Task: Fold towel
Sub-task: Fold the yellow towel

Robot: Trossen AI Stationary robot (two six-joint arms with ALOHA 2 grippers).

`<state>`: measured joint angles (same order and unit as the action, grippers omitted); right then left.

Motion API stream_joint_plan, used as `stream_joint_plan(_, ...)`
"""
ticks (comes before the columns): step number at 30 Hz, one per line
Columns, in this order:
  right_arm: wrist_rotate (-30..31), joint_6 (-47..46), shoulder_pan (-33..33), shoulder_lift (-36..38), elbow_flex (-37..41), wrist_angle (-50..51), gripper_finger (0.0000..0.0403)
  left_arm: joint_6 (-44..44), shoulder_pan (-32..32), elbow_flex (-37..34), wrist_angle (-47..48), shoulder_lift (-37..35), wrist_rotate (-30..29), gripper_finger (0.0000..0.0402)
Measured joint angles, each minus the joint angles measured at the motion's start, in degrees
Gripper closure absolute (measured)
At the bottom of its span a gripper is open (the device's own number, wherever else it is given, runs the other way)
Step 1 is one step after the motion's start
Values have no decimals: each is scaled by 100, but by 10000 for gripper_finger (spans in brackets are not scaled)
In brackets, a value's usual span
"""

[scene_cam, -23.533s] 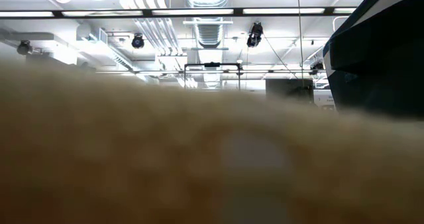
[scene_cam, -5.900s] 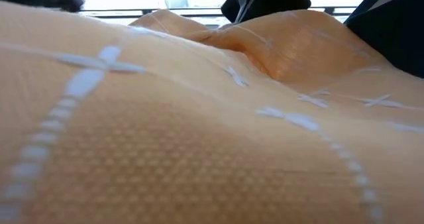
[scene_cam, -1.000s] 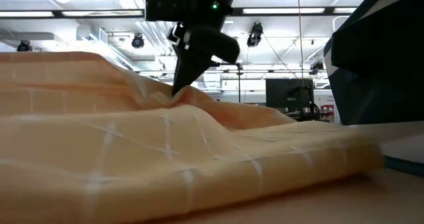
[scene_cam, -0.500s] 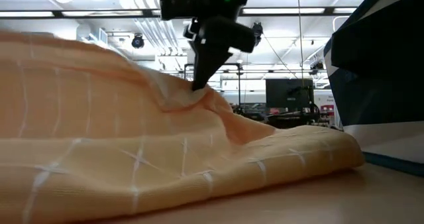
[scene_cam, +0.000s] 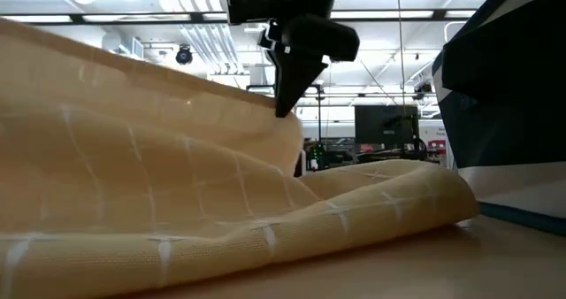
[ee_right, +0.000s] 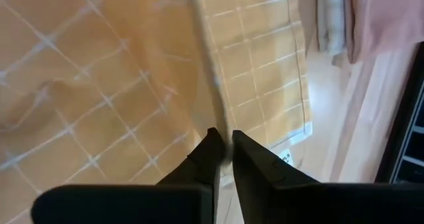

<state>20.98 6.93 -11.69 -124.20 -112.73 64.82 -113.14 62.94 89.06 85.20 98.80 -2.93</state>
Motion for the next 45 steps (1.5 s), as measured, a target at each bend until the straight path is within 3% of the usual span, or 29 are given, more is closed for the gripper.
stream_joint_plan(5,7,-222,-112,47,13,299,398,-25,41,821,10,600,-57,401)
stream_joint_plan(14,124,-765,-611,708,37,1001,401,167,45,2480,483,1597,-322,401)
stream_joint_plan(27,-601,-1620,-1472,1735,251,1250,402,447,55,3180,297,1828,-721,401)
stream_joint_plan(29,-491,-1710,-1568,1781,331,1210,403,512,67,3257,328,1826,-913,401)
stream_joint_plan(31,-53,-1823,-1604,1781,355,1153,403,447,63,3212,521,1826,-954,401)
stream_joint_plan(37,2043,-1889,-1462,1569,532,651,403,541,-73,2475,472,1815,-971,401)
stream_joint_plan(40,2257,-1771,-1258,1416,691,182,403,341,-145,1925,480,1815,-704,401)
stream_joint_plan(45,2357,-1813,-884,1010,944,-336,403,-122,-241,848,488,1769,447,401)
